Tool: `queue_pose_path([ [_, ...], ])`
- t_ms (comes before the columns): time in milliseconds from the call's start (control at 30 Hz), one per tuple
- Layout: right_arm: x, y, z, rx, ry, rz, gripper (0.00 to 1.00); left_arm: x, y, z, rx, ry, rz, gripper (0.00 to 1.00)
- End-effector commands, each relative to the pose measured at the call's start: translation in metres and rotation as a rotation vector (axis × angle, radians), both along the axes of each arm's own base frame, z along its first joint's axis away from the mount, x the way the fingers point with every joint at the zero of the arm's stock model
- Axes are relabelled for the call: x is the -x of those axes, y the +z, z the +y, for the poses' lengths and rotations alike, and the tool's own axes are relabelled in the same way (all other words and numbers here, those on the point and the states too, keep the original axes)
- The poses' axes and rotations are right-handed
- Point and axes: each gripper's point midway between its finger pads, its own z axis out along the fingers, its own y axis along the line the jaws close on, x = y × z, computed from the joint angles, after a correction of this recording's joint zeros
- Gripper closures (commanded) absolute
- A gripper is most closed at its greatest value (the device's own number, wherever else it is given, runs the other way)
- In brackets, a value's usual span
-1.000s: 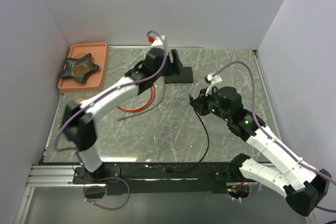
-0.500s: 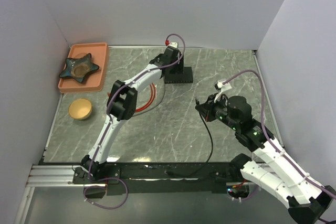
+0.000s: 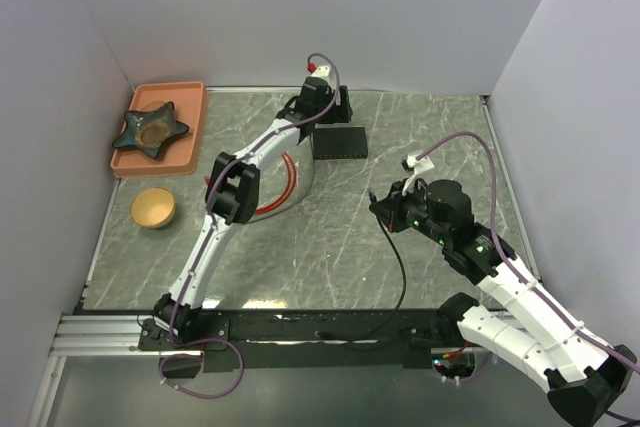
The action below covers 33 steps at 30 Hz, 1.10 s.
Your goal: Insert the plug into the switch port
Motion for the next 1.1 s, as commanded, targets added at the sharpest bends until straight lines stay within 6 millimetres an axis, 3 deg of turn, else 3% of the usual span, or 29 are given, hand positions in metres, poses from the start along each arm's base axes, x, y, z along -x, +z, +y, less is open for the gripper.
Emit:
queue_pose_path([
  [0, -0.002, 0.003, 0.000, -0.007, -0.001, -0.008, 1.00, 0.018, -0.004, -0.035, 0.069, -0.168, 0.019, 0.11],
  [100, -0.001, 0.003, 0.000, -0.010, 0.001, -0.005, 1.00, 0.027, -0.010, -0.038, 0.060, -0.199, 0.047, 0.10],
  [367, 0.004, 0.006, 0.000, -0.027, 0.009, 0.000, 1.00, 0.054, -0.057, -0.032, -0.001, -0.249, 0.195, 0.10],
  [400, 0.004, 0.005, 0.000, -0.027, 0.011, 0.001, 1.00, 0.058, -0.053, -0.033, 0.002, -0.263, 0.198, 0.11],
  [467, 0.005, 0.006, 0.000, -0.028, 0.011, -0.001, 1.00, 0.069, -0.063, -0.029, -0.013, -0.277, 0.234, 0.11],
  [667, 0.007, 0.008, 0.003, -0.045, 0.021, 0.011, 1.00, 0.094, -0.067, -0.032, -0.074, -0.320, 0.276, 0.11],
  [833, 0.009, 0.009, 0.003, -0.053, 0.022, 0.016, 1.00, 0.112, -0.062, -0.050, -0.135, -0.331, 0.228, 0.08],
  [1067, 0.012, 0.009, 0.002, -0.050, 0.025, 0.020, 1.00, 0.106, -0.038, -0.073, -0.230, -0.209, 0.073, 0.04],
])
